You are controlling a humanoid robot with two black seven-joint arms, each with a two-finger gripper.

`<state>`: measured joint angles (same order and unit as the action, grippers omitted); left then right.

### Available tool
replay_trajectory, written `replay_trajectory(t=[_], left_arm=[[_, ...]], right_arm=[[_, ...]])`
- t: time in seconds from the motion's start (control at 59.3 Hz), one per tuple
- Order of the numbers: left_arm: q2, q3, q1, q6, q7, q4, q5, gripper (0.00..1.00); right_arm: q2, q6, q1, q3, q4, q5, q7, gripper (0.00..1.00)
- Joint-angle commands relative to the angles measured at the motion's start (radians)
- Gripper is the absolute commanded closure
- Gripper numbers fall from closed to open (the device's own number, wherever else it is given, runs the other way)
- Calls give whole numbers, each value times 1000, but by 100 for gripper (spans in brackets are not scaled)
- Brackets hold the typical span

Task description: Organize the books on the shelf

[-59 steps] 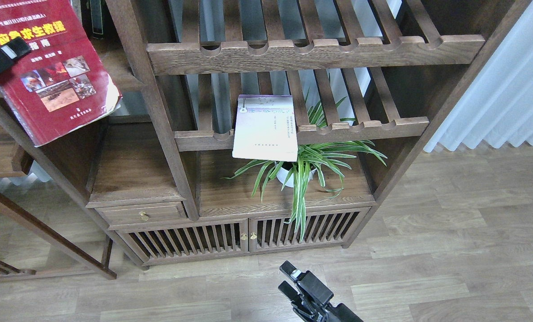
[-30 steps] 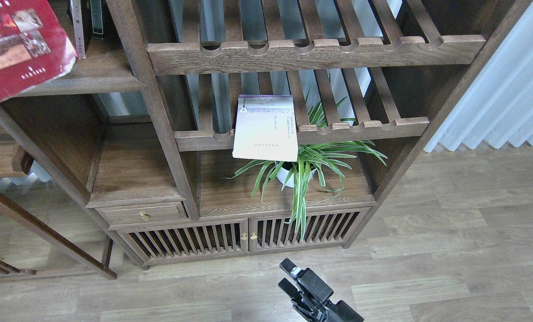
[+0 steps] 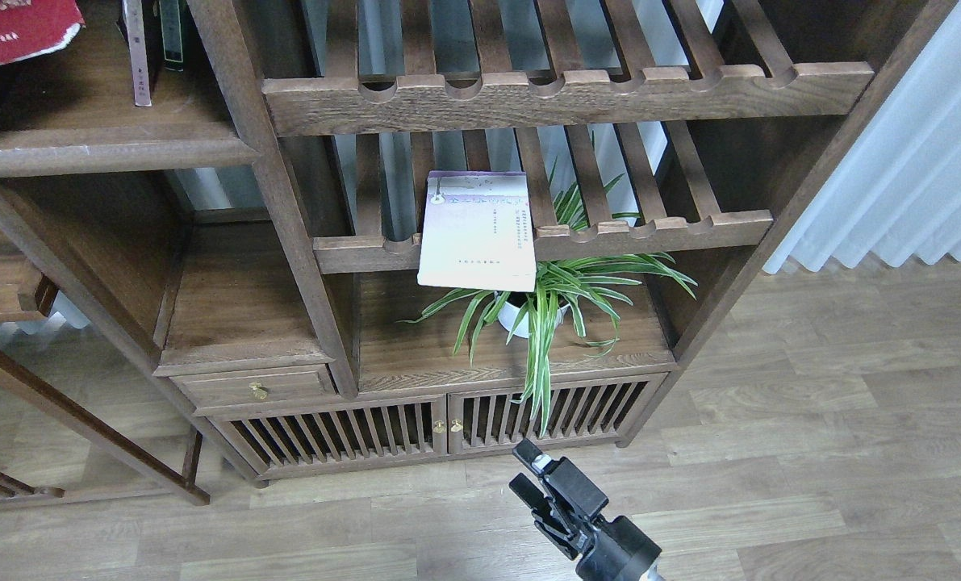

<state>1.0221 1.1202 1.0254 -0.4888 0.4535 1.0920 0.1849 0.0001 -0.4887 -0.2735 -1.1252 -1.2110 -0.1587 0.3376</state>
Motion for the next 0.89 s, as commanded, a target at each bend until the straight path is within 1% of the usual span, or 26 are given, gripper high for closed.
replay_trajectory(t=[0.0,0.067,0.101,0.186,0.219,0.304,0.439,0.574,0.675,0.877], left_arm=[[-2,-98,134,0,8,-41,68,96],[-7,-140,196,0,8,-70,99,96],[-11,-171,231,0,8,-98,114,96],[-20,-214,266,0,10,-126,123,96],[-37,-244,294,0,11,-150,128,96],[-57,-260,312,0,16,-175,150,96],[-143,-260,311,0,13,-202,159,96],[-195,-246,315,0,1,-204,159,96],[-231,-243,321,0,2,-207,162,97],[-275,-243,378,0,1,-233,226,96]], right_arm=[[0,0,31,-1,11,-2,0,3],[0,0,45,-1,16,-9,-8,3],[0,0,53,-1,18,-15,-22,3],[0,0,68,1,18,-30,-45,3],[0,0,91,-1,18,-47,-63,3],[0,0,109,-2,18,-64,-86,3],[0,0,112,-2,18,-71,-114,3],[0,0,111,-2,18,-73,-127,2],[0,0,112,-2,18,-76,-134,2],[0,0,111,-1,15,-76,-135,2]])
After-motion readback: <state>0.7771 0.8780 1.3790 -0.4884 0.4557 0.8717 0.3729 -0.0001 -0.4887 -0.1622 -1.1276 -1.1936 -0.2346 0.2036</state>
